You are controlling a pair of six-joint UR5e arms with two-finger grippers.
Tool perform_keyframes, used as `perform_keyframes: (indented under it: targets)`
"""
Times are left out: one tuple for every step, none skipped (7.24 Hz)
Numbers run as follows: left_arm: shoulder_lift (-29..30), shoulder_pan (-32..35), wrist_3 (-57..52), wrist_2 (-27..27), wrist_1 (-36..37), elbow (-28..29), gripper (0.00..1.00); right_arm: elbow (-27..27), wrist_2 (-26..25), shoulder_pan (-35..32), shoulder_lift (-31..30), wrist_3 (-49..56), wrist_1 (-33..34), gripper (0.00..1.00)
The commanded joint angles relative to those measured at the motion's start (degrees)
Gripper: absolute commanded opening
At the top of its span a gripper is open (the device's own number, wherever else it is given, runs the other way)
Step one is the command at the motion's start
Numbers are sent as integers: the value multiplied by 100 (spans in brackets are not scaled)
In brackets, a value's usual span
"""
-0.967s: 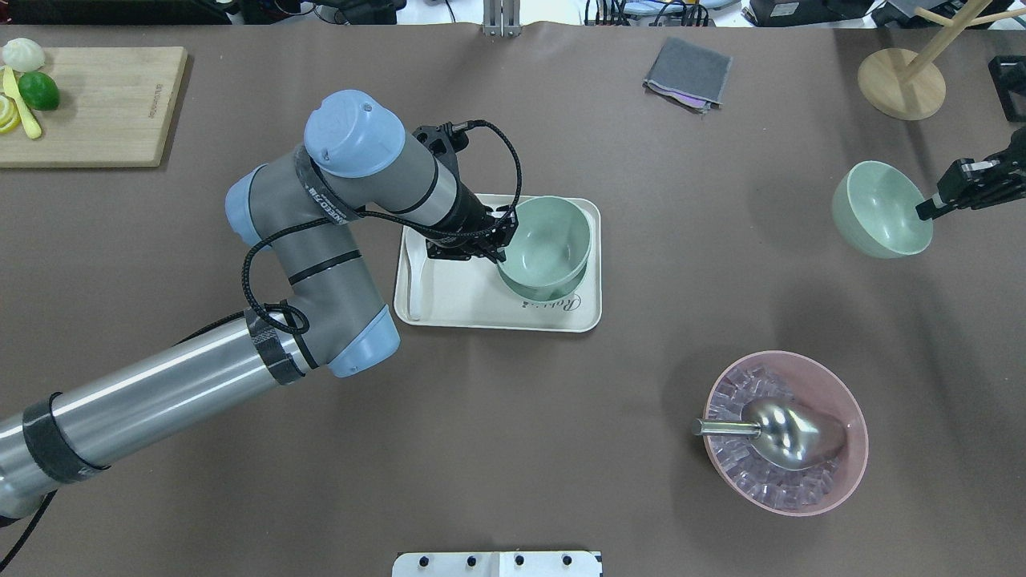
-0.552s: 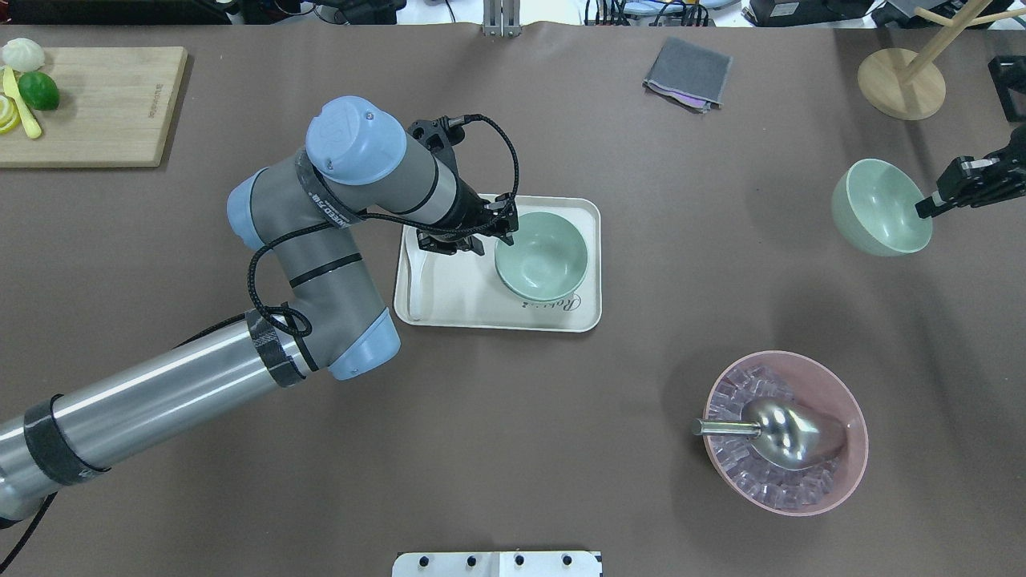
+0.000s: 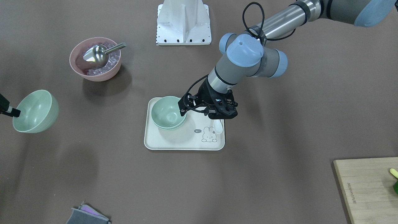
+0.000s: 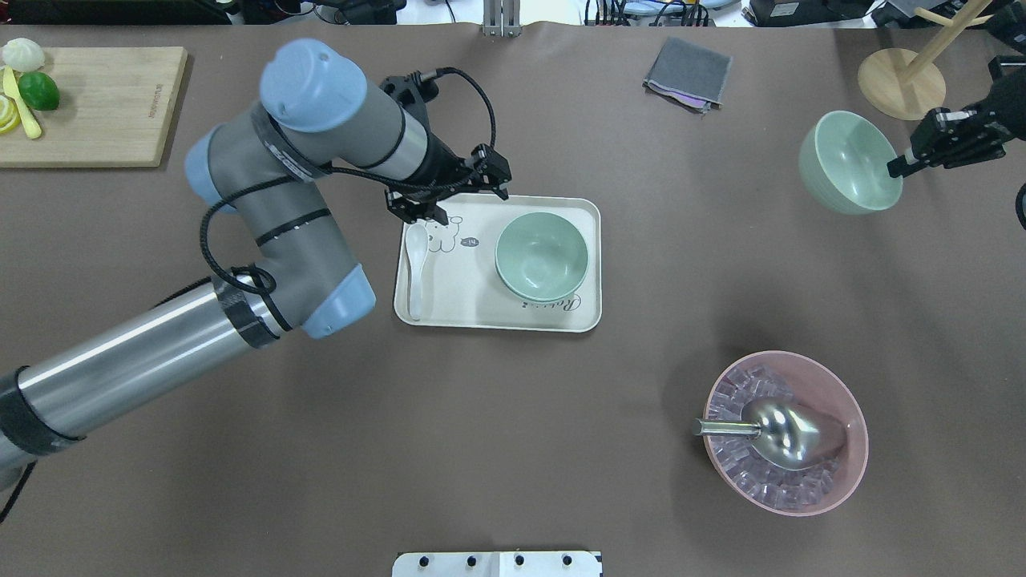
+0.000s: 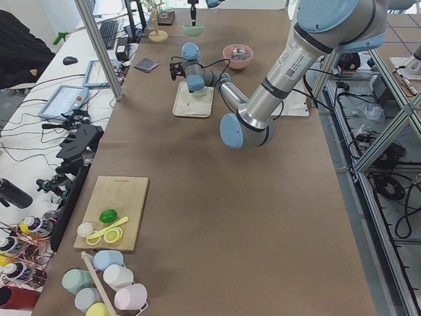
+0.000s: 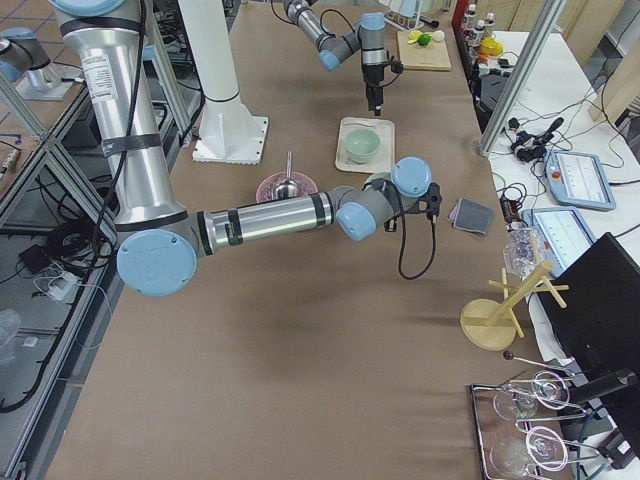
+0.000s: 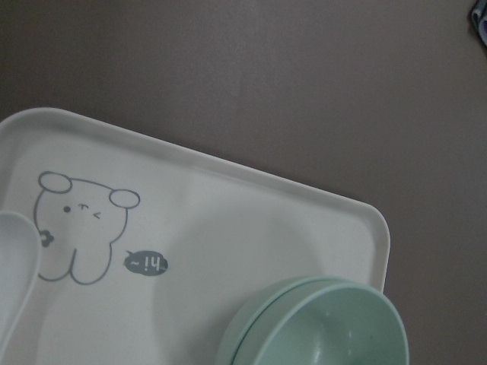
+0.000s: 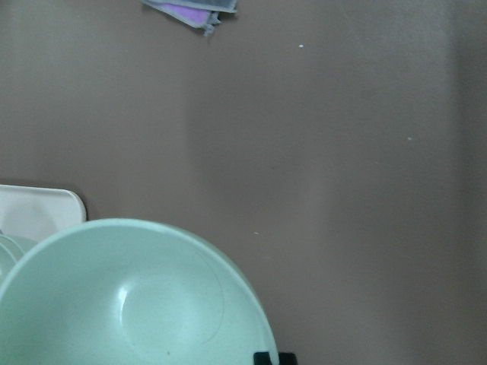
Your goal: Stack green bowls together
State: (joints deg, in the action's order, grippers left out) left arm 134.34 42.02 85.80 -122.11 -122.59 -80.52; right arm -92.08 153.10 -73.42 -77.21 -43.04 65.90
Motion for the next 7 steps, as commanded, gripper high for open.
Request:
perform_keyframes:
  targets:
    - [-450,778,-45,-994,16,-322,97,-205,-104,518,626,-1228,-7,0]
    - [-800,1016,-98,-1060,7,-654,97,-214,-366,861,976,-1598,-7,0]
    - [-1265,1210,-559,-991,16,-1110,97,-223,-682,1222,1215,-2020,-16,0]
    - [-1713,1308,-1069,-955,16,-1471,97,-345,-1042,1608,1365,-2285,-16,0]
    - [-2005,1465,-1561,-955,16,-1510,97,-459,-1420,2021,1497,-2583,-7,0]
    - [-2103,1511,-1670,-955,16,-1501,97,-443,-1850,2408,1585,-2821,-16,0]
    - [-2104,1502,-1671,-964,24,-1501,97,-434,-2159,2647,1586,-2832,-16,0]
